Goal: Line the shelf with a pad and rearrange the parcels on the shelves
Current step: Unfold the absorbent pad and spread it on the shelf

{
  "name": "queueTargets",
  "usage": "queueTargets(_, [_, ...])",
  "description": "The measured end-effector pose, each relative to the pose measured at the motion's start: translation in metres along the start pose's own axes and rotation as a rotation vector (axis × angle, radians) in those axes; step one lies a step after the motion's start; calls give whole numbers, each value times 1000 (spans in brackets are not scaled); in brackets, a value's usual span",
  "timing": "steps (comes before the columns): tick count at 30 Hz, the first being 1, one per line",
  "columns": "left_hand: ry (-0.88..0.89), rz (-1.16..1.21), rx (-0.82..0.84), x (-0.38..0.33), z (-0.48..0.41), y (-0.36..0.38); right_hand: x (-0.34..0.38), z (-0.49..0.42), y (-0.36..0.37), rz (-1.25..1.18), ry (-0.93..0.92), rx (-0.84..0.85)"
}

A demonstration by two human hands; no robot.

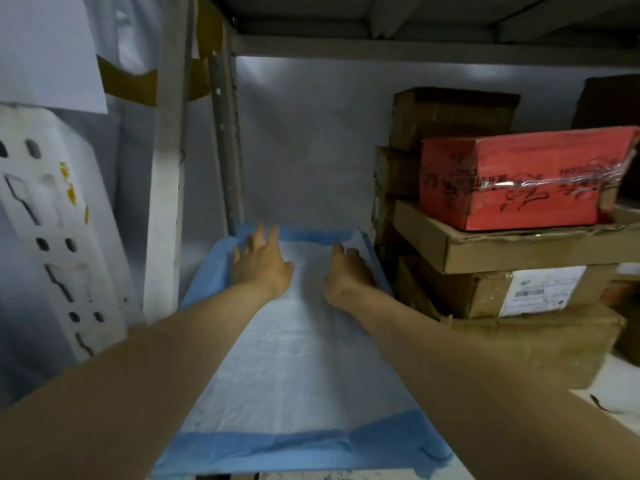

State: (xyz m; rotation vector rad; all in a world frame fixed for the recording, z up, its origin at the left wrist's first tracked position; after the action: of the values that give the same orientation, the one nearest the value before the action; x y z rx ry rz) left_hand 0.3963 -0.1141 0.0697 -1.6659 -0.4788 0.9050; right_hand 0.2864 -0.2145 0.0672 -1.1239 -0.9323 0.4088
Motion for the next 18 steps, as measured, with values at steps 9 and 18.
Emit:
queueTargets(9, [47, -185, 402, -1, 33, 30, 2, 35, 15, 383, 8, 84])
queueTargets(18, [58, -203, 331, 10, 29, 42, -1, 57, 18, 260, -60, 41])
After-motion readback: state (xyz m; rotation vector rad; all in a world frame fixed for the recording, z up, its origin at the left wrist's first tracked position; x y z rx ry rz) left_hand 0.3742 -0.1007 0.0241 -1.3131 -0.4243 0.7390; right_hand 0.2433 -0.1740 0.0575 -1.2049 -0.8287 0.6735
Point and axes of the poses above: each hand's wrist, its own z-axis away from the middle knuckle, its own y-axis out of the palm, x = y × z, the point moved 3 cm from there along -z, towards the middle knuckle, and after that the axes turned 11 degrees about x, right-handed, at the moved point
